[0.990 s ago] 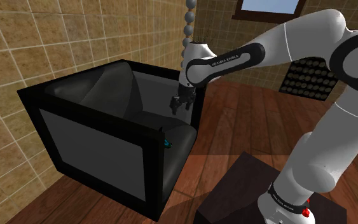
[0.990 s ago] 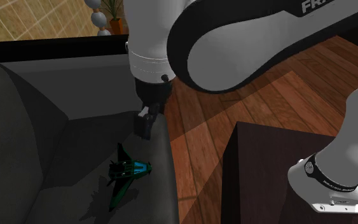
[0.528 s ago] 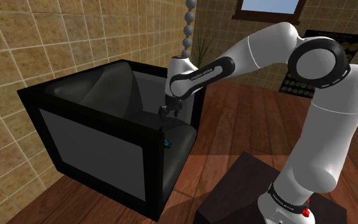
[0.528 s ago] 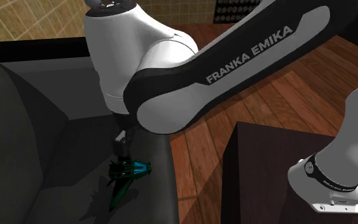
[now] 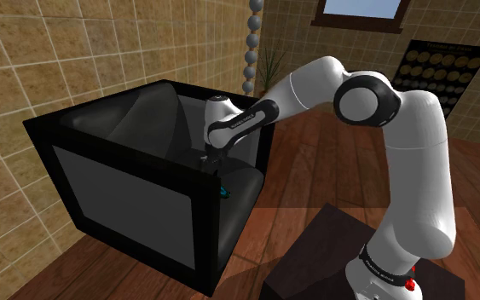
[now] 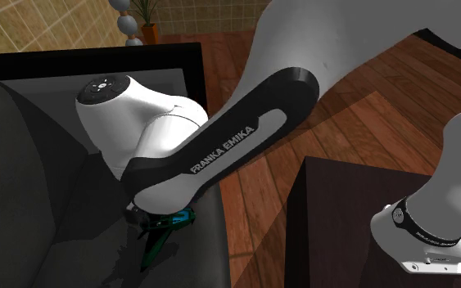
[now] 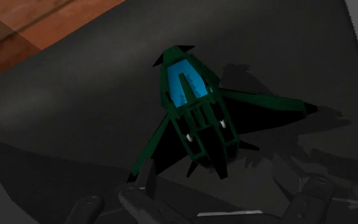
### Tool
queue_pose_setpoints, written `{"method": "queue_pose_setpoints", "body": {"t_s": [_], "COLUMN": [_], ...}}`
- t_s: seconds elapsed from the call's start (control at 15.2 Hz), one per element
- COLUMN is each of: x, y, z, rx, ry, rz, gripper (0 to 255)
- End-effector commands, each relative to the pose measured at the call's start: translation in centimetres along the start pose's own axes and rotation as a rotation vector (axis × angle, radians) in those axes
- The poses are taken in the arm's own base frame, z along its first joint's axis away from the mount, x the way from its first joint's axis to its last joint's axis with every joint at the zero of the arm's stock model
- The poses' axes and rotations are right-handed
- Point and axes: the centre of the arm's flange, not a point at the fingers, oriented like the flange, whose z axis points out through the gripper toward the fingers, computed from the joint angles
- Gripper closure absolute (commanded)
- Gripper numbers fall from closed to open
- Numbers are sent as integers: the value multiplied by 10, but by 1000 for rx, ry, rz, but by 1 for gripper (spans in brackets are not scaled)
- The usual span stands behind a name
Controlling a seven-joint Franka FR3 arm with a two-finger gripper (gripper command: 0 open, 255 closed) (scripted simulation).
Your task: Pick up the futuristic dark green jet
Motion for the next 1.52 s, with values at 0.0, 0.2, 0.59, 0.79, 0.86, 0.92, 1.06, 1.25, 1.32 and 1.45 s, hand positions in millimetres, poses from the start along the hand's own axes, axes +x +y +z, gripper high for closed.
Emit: {"method": "queue_pose_setpoints", "body": {"t_s": [0.0, 0.2, 0.59, 0.79, 0.86, 0.92, 1.06, 1.25, 1.32, 1.45], "x": [16, 14, 12, 12, 12, 12, 12, 12, 12, 13], "y": [-10, -10, -11, -10, -10, -10, -10, -10, -11, -10], "z": [18, 34, 58, 58, 58, 58, 58, 58, 58, 48], "rx": [-6, -6, -6, -6, -6, -6, -6, -6, -6, -6], "ry": [-4, -4, -4, -4, -4, -4, -4, -4, -4, -4], "rz": [-12, -12, -12, -12, -12, -12, -12, -12, -12, -12], "gripper": [0, 0, 0, 255, 255, 255, 255, 255, 255, 255]}}
